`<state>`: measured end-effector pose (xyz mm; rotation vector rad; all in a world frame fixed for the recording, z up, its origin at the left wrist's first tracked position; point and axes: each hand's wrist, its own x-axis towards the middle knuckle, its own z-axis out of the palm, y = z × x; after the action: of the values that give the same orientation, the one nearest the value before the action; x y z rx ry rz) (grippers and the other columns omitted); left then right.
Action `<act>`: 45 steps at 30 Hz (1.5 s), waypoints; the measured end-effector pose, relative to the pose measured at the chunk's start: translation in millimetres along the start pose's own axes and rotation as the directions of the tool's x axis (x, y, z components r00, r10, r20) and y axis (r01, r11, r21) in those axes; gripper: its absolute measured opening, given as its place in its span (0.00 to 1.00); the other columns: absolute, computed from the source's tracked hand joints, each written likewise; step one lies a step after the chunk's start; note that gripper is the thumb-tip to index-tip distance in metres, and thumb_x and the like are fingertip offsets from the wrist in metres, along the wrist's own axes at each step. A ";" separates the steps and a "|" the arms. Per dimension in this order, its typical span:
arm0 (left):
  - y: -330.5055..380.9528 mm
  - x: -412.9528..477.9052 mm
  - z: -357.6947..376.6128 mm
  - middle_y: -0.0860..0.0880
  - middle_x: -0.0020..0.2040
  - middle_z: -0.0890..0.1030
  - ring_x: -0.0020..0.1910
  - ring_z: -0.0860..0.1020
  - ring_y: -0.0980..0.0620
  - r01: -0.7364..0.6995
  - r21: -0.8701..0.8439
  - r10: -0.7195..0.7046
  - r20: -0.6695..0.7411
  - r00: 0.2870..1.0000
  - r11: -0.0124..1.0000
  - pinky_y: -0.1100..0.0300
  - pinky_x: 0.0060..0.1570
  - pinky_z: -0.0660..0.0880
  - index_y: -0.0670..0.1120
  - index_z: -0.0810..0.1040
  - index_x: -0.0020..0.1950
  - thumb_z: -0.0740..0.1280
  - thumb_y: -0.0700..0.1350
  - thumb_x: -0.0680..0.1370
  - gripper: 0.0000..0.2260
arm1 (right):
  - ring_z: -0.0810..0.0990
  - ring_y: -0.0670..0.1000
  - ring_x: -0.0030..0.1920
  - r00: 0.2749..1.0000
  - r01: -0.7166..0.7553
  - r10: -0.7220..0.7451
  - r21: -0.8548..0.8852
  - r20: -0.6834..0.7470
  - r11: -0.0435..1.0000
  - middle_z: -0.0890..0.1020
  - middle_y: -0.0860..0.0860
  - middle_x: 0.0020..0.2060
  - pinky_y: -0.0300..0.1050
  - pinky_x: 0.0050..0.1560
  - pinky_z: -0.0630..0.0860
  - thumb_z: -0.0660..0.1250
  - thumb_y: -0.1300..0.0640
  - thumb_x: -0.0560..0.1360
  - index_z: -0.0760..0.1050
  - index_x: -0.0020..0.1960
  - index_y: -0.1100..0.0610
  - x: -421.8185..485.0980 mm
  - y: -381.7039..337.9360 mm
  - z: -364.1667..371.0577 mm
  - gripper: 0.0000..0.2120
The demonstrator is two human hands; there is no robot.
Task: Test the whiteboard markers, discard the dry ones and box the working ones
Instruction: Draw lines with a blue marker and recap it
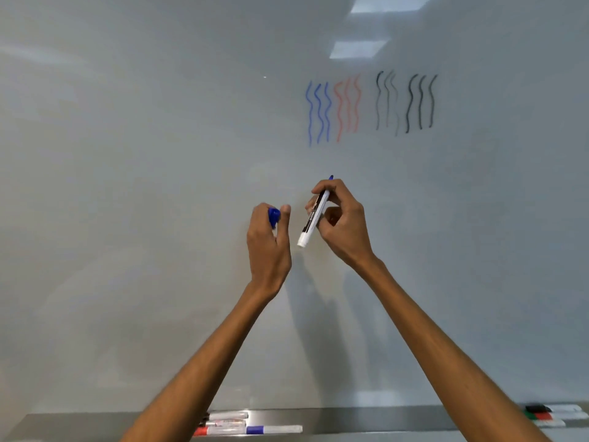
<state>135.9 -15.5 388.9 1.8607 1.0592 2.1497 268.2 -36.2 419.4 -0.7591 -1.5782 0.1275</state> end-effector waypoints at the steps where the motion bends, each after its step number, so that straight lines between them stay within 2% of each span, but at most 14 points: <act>1: -3.1 10.8 0.8 0.47 0.43 0.71 0.40 0.69 0.50 -0.045 0.037 0.046 -0.028 0.999 0.998 0.58 0.40 0.69 0.43 0.70 0.44 0.62 0.50 0.83 0.13 | 0.83 0.53 0.42 1.000 0.006 -0.006 0.009 -0.013 1.000 0.80 0.48 0.41 0.58 0.37 0.80 0.72 0.64 0.74 0.73 0.53 0.56 7.9 -1.7 3.3 0.12; 4: -12.0 46.6 3.3 0.46 0.62 0.73 0.62 0.72 0.50 -0.157 0.122 0.164 -0.048 0.985 0.980 0.55 0.58 0.74 0.43 0.77 0.56 0.63 0.50 0.83 0.12 | 0.80 0.52 0.38 0.999 -0.002 0.004 0.046 -0.042 0.999 0.79 0.43 0.37 0.55 0.38 0.80 0.76 0.56 0.73 0.73 0.52 0.57 28.7 -9.1 11.3 0.14; 6: -15.8 71.1 3.8 0.45 0.72 0.69 0.74 0.64 0.48 -0.216 0.177 0.226 -0.039 0.973 0.960 0.53 0.71 0.67 0.46 0.74 0.68 0.62 0.51 0.83 0.16 | 0.78 0.51 0.36 0.998 0.019 -0.016 0.048 -0.060 0.999 0.78 0.42 0.37 0.50 0.37 0.80 0.74 0.52 0.75 0.73 0.52 0.57 40.7 -13.6 15.8 0.13; 8: -16.9 94.2 2.1 0.45 0.77 0.64 0.78 0.57 0.48 -0.260 0.235 0.275 -0.032 0.961 0.936 0.54 0.76 0.58 0.45 0.67 0.75 0.60 0.52 0.83 0.22 | 0.78 0.50 0.34 0.996 0.049 -0.045 0.045 -0.082 0.998 0.80 0.47 0.38 0.48 0.33 0.77 0.68 0.47 0.77 0.74 0.51 0.57 51.3 -18.8 20.5 0.13; 10: -17.4 115.5 0.1 0.43 0.78 0.61 0.79 0.54 0.46 -0.306 0.290 0.326 -0.021 0.945 0.907 0.51 0.77 0.54 0.42 0.61 0.78 0.59 0.52 0.84 0.25 | 0.77 0.49 0.30 0.992 0.048 -0.040 0.064 -0.124 0.997 0.81 0.51 0.38 0.47 0.29 0.75 0.62 0.45 0.79 0.75 0.51 0.56 63.0 -22.0 25.4 0.14; 13: -21.7 145.2 -0.4 0.41 0.79 0.57 0.79 0.52 0.45 -0.358 0.359 0.380 0.009 0.925 0.862 0.50 0.78 0.50 0.39 0.56 0.79 0.58 0.49 0.84 0.27 | 0.74 0.51 0.24 0.979 0.035 -0.017 0.086 -0.201 0.996 0.81 0.51 0.37 0.44 0.26 0.72 0.56 0.48 0.81 0.74 0.55 0.53 81.9 -26.7 32.7 0.12; 16: -25.7 171.0 0.5 0.40 0.80 0.55 0.79 0.51 0.44 -0.398 0.426 0.420 0.046 0.906 0.813 0.50 0.78 0.47 0.38 0.54 0.79 0.57 0.49 0.85 0.27 | 0.73 0.49 0.25 0.967 0.042 -0.021 0.077 -0.254 0.996 0.81 0.53 0.37 0.42 0.26 0.72 0.59 0.53 0.79 0.69 0.58 0.53 101.2 -33.5 38.3 0.09; 18: -26.6 183.2 2.0 0.40 0.80 0.54 0.79 0.51 0.44 -0.431 0.473 0.451 0.078 0.889 0.768 0.50 0.78 0.47 0.38 0.54 0.79 0.56 0.50 0.85 0.27 | 0.74 0.46 0.26 0.959 0.048 -0.026 0.073 -0.283 0.996 0.81 0.55 0.40 0.42 0.28 0.73 0.62 0.53 0.77 0.69 0.57 0.54 113.7 -37.6 41.4 0.10; 21: -27.7 191.6 6.4 0.41 0.80 0.53 0.80 0.50 0.44 -0.445 0.524 0.475 0.086 0.876 0.727 0.48 0.78 0.47 0.39 0.53 0.79 0.55 0.49 0.85 0.27 | 0.74 0.45 0.27 0.944 0.087 -0.058 0.075 -0.324 0.993 0.81 0.52 0.43 0.42 0.30 0.76 0.66 0.54 0.76 0.70 0.54 0.54 131.6 -39.2 45.2 0.09; 25: -30.3 189.6 11.4 0.41 0.80 0.53 0.80 0.49 0.46 -0.430 0.572 0.494 0.049 0.868 0.698 0.47 0.78 0.48 0.39 0.53 0.80 0.54 0.51 0.84 0.27 | 0.76 0.47 0.30 0.925 0.120 -0.091 0.055 -0.370 0.991 0.79 0.50 0.41 0.43 0.32 0.78 0.69 0.56 0.78 0.72 0.53 0.58 150.7 -33.5 49.4 0.09; 31: -33.3 189.0 14.1 0.42 0.80 0.53 0.80 0.49 0.46 -0.423 0.602 0.516 0.022 0.856 0.677 0.46 0.78 0.49 0.39 0.53 0.80 0.53 0.51 0.84 0.27 | 0.79 0.51 0.32 0.903 0.152 -0.152 -0.032 -0.401 0.988 0.78 0.48 0.37 0.46 0.34 0.81 0.70 0.55 0.77 0.72 0.49 0.58 166.3 -19.6 51.2 0.08; 35: -34.4 189.0 15.1 0.42 0.80 0.53 0.80 0.49 0.46 -0.429 0.606 0.528 0.017 0.849 0.670 0.46 0.78 0.49 0.40 0.53 0.80 0.53 0.51 0.84 0.28 | 0.79 0.56 0.30 0.887 0.194 -0.186 -0.023 -0.423 0.981 0.79 0.52 0.37 0.48 0.30 0.80 0.71 0.60 0.76 0.71 0.44 0.57 169.3 -21.1 52.4 0.08; 39: -35.5 188.8 15.1 0.42 0.80 0.53 0.80 0.49 0.47 -0.433 0.603 0.535 0.012 0.845 0.670 0.45 0.78 0.49 0.40 0.53 0.80 0.54 0.50 0.83 0.28 | 0.79 0.57 0.30 0.900 0.198 -0.189 -0.016 -0.392 0.980 0.78 0.55 0.35 0.47 0.28 0.79 0.71 0.61 0.75 0.72 0.42 0.59 164.2 -19.1 54.7 0.08; 45: -34.1 188.2 14.8 0.42 0.80 0.54 0.80 0.50 0.46 -0.439 0.601 0.544 0.008 0.839 0.668 0.45 0.78 0.50 0.39 0.54 0.79 0.54 0.50 0.83 0.27 | 0.80 0.57 0.29 0.901 0.142 -0.112 0.042 -0.418 0.989 0.80 0.53 0.36 0.41 0.28 0.76 0.72 0.60 0.75 0.70 0.39 0.49 148.6 -16.3 51.9 0.12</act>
<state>91.3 111.2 526.0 2.5182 1.5446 2.5106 219.6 48.3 544.2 -0.5782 -1.2035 -0.0715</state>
